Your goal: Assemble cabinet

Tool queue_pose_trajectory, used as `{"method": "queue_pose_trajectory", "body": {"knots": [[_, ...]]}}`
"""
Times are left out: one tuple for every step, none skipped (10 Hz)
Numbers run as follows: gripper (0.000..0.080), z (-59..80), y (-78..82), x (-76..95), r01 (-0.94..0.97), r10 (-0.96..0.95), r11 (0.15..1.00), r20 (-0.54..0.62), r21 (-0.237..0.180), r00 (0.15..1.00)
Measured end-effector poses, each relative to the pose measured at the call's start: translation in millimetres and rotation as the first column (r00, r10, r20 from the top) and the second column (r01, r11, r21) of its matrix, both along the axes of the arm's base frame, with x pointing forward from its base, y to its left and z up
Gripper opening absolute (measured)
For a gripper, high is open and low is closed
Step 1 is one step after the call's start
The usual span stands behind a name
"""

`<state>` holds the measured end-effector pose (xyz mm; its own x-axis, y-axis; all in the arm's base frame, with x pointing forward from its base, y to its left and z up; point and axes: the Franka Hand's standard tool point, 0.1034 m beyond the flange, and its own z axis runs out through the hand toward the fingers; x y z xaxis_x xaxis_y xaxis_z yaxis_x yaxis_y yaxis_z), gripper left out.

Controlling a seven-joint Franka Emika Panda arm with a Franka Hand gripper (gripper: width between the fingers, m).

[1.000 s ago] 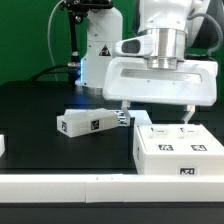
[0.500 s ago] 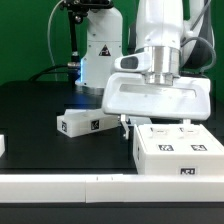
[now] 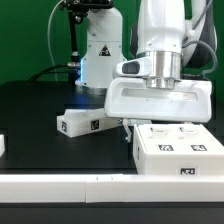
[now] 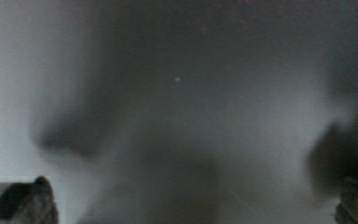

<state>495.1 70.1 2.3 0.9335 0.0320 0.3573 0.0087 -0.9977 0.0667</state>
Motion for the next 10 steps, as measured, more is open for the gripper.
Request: {"method": "queue_pose_trajectory", "body": {"knots": [[0.0795,5.0,3.4,3.9,-0.002,0.002,1.000,-0.009,0.013,1.000],[0.0795,10.0,7.1,8.8,-0.003,0.003,1.000,0.002,0.023,1.000],[0.0795,12.9,16.6,12.0,-0.013,0.013,0.999,0.007,0.034,1.000],[0.0795,15.1,16.5,15.4,-0.012,0.012,0.999,0.002,0.038,1.000],[0.0795,17.1,14.0,19.2,-0.009,0.009,0.999,0.004,0.040,1.000],[0.0795,14.0,8.8,18.6,0.000,0.000,0.999,0.004,0.038,1.000],[0.0795,11.7,10.1,17.2,0.000,0.000,0.999,0.000,0.038,1.000],[0.0795,12.1,9.3,17.8,0.001,-0.001,0.999,0.002,0.038,1.000],[0.0795,11.8,9.0,17.6,0.001,-0.001,0.999,0.001,0.037,1.000],[0.0795,11.7,9.1,17.5,0.001,-0.001,0.999,0.001,0.037,1.000]]}}
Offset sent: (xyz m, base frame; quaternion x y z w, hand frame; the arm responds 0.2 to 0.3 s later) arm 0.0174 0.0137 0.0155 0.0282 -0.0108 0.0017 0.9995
